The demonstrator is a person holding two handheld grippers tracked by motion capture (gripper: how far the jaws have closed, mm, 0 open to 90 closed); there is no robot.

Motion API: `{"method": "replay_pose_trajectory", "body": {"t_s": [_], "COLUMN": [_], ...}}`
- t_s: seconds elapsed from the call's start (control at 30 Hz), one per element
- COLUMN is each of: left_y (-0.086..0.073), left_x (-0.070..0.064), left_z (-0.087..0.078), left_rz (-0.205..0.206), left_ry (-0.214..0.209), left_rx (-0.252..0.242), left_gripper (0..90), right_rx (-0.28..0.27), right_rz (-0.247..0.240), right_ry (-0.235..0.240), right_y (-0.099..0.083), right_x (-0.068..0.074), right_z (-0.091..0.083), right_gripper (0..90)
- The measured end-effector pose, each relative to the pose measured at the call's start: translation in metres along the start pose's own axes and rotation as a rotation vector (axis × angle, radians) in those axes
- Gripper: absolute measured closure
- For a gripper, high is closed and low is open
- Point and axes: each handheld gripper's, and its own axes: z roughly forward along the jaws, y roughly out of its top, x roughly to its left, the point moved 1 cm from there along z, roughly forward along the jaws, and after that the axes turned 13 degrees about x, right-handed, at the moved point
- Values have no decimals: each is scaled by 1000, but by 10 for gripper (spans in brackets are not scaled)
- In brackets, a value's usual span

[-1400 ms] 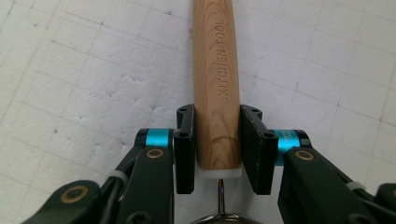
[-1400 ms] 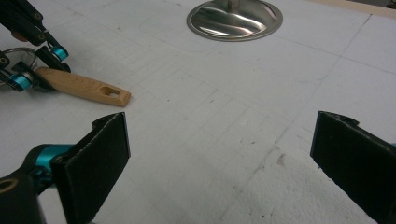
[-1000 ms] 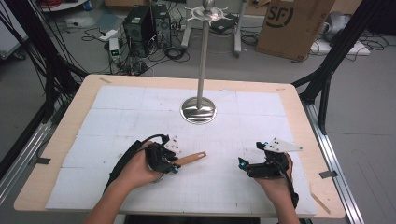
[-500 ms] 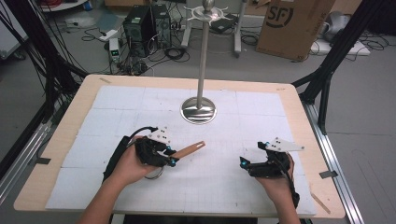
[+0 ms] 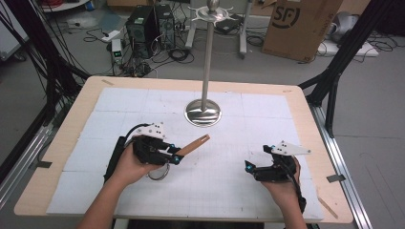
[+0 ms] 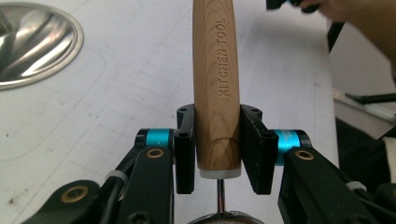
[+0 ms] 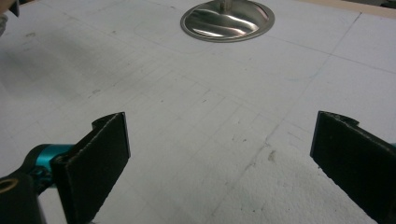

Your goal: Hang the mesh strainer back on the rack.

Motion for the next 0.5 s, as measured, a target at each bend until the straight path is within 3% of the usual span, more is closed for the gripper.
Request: {"method": "replay_pose_trajectory", "body": {"t_s": [0.23,0.5], "left_y": [7,26], "left_x": [6,10], "left_z": [-21,-46], "left_rz": [-20,-2], "left_ry": [-6,30], "left_rx": [-113,-191], "left_gripper": [687,687], "right_rx": [1,-8], "right_rz": [-8,-12], "right_ry": [0,1], "right_y": [1,1], "right_x": [2,2], "right_z": [0,-2], "right_gripper": [36,36]}}
